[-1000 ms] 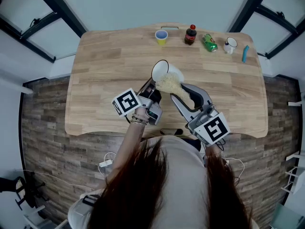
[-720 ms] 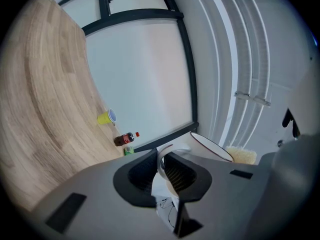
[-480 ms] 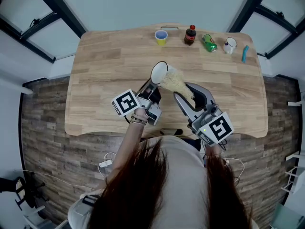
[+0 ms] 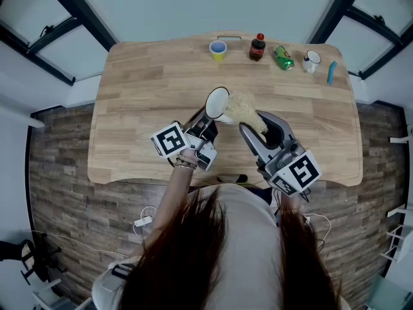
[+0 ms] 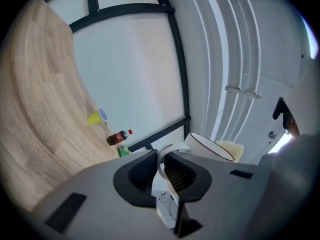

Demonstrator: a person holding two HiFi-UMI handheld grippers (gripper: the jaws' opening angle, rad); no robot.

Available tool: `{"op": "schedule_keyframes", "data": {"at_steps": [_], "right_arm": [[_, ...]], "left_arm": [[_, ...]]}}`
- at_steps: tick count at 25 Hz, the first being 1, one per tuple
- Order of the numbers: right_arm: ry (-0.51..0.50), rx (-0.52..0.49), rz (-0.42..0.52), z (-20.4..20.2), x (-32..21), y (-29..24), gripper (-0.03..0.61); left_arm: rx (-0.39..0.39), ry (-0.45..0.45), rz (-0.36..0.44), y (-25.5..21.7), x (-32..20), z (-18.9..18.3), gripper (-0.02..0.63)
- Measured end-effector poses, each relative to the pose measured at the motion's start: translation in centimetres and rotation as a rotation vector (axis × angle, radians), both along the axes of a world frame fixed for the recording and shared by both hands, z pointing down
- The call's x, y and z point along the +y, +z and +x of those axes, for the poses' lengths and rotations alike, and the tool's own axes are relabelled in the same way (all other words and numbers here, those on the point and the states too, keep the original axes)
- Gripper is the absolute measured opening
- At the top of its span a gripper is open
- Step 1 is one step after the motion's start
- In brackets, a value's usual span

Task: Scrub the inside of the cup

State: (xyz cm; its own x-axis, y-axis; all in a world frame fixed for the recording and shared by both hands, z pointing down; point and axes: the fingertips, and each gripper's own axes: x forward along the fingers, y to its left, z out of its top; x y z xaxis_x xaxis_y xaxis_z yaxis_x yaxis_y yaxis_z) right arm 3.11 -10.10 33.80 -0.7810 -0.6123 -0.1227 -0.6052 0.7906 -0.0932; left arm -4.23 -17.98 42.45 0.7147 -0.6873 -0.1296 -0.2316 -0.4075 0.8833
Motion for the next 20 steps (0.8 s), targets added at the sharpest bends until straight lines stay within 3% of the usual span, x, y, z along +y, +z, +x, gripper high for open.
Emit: {"op": "schedule_keyframes", "data": {"at_steps": [7,20], "right_arm": [[-0.007,-0.014,-0.02,0.6,-0.1,0.1,0.147],[-0.041,-0.047,-0.063,1.5,-0.3,-0.1,0.147]], "left_arm": [[-0.029,0.035,0.042,-0.2,0.2,0.3,0.048],[-0.012,0.101,0.059,-0.5,0.9,1.2,0.048]]}}
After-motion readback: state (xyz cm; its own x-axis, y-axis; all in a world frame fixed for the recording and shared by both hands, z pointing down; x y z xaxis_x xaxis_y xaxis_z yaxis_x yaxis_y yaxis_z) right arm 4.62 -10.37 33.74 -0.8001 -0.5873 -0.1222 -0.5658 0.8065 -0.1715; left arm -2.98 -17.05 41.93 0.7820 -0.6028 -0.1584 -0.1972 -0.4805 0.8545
